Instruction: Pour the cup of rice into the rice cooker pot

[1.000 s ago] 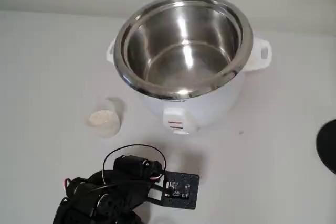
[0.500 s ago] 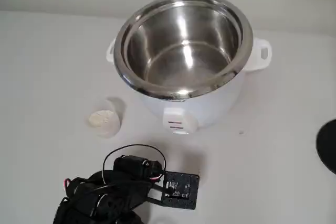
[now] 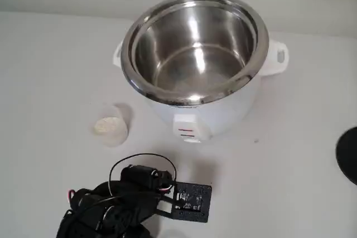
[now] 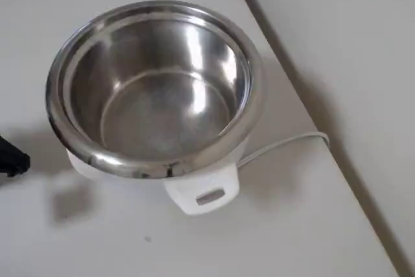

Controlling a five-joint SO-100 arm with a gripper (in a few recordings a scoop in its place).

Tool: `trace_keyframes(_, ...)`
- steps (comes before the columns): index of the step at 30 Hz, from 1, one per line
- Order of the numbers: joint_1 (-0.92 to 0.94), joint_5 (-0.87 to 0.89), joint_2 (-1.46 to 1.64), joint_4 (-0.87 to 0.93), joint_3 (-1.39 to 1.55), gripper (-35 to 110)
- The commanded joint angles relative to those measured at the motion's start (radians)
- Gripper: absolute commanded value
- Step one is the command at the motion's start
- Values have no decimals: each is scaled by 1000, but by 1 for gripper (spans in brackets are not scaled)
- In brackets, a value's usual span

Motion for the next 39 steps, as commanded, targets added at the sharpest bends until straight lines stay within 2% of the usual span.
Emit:
trace_keyframes(1,9,8,0,0,34,0)
trace_keyframes(5,-67,-49,2,-2,34,0)
trace_keyframes(8,-204,-95,3,-29,38,0)
trace_keyframes(9,-233,-202,3,-34,43,2)
trace_keyframes(10,-252,-394,3,-49,58,3)
trace_keyframes(15,-509,-940,8,-38,118,3)
trace_keyframes(20,-730,-980,38,-250,149,4)
trace_keyframes(21,-744,-1011,38,-314,150,7)
trace_keyframes(23,-759,-1019,37,-456,152,23)
trace_keyframes(28,-816,-1101,-11,-618,175,36)
trace_keyframes(30,-792,-1129,-176,-784,176,41)
trace_keyframes(39,-638,-1236,-1266,-1921,115,51)
